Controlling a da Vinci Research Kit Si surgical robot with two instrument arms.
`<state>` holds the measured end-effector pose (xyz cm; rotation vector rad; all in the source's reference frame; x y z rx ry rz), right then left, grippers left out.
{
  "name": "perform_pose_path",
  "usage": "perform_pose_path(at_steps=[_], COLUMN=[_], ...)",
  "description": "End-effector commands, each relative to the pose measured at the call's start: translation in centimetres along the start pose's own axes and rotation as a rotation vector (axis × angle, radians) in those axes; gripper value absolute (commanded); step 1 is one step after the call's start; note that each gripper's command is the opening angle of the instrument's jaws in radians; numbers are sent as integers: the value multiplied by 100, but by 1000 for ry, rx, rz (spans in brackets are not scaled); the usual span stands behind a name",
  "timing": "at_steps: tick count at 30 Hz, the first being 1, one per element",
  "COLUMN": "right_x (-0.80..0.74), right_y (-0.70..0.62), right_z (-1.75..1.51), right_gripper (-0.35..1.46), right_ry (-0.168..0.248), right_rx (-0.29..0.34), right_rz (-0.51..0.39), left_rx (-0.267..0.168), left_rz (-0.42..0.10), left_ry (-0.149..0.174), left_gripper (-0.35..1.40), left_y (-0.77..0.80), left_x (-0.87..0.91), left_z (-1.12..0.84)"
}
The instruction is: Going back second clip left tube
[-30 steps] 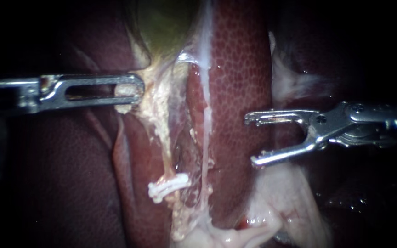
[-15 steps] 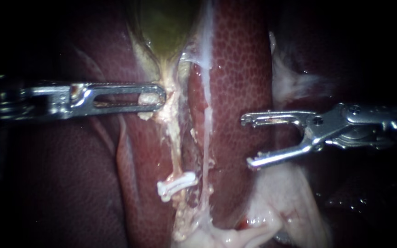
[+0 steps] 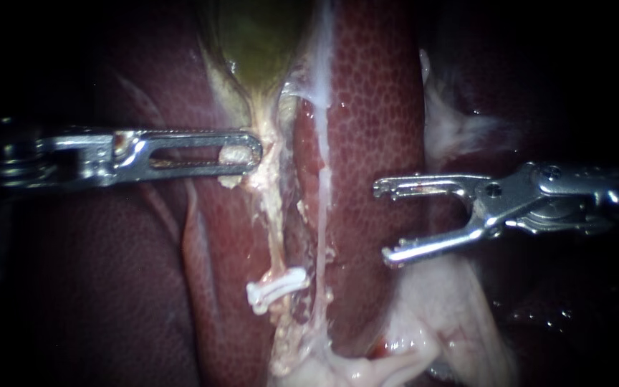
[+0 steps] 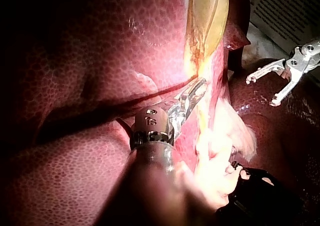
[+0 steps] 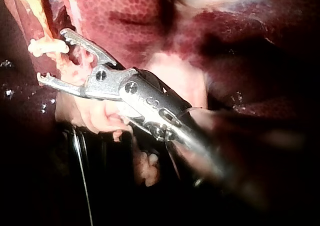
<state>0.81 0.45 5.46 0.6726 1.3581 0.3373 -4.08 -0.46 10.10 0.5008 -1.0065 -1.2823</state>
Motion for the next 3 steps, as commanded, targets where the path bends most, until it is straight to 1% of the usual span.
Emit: perform_pose_path(at_steps=[1,3], right_x=[0,0], right_y=[0,0], right_z=[0,0], right_gripper=[60,60], right_ry=[0,0], right_rx=[0,0], right_rz=[0,0], left_rx=[0,0], left_rz=[0,0], left_ry=[0,1], left_gripper=[-35,-35], left_y=[0,0], left_x=[0,0], left_z=[0,-1])
